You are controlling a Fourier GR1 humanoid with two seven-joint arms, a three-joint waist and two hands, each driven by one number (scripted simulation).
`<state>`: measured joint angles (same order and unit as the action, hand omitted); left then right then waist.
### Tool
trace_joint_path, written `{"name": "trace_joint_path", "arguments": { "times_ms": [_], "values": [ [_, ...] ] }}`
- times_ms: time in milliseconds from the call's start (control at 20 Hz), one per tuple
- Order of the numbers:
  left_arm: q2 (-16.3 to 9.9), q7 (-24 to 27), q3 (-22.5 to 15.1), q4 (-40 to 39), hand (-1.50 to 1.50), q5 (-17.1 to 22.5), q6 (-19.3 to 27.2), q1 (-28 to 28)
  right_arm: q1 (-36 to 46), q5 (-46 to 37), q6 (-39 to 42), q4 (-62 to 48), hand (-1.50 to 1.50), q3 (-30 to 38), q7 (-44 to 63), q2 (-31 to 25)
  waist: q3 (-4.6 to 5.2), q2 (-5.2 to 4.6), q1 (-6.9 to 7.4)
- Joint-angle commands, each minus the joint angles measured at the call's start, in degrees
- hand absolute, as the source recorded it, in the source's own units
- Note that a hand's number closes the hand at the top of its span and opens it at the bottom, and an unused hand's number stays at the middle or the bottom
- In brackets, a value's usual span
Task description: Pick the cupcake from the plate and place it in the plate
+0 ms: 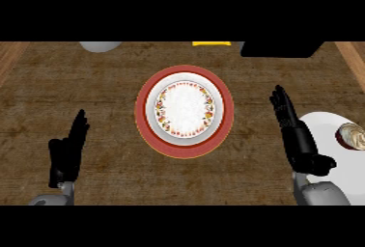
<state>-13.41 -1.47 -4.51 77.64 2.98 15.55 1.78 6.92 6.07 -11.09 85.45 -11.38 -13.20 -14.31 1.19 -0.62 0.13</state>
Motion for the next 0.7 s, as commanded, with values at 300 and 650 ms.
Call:
{"name": "trace_joint_path", "arguments": {
  "times_ms": [300, 650],
  "values": [
    [-4.20, 2.46, -0.94, 7.48, 0.00, 0.10, -6.09, 9.51, 8.87, -15.08, 17.20, -0.76, 1.50, -5.03, -0.74, -24.25, 0.50, 2.65, -0.38],
    [-9.08, -1.98, 3.81, 11.11, 0.00, 6.29, -12.96, 14.93, -2.08, -3.33, 18.84, -14.56, -1.50, 1.95, -21.03, -17.82, -1.35, 0.43, -0.45]
  ]
}}
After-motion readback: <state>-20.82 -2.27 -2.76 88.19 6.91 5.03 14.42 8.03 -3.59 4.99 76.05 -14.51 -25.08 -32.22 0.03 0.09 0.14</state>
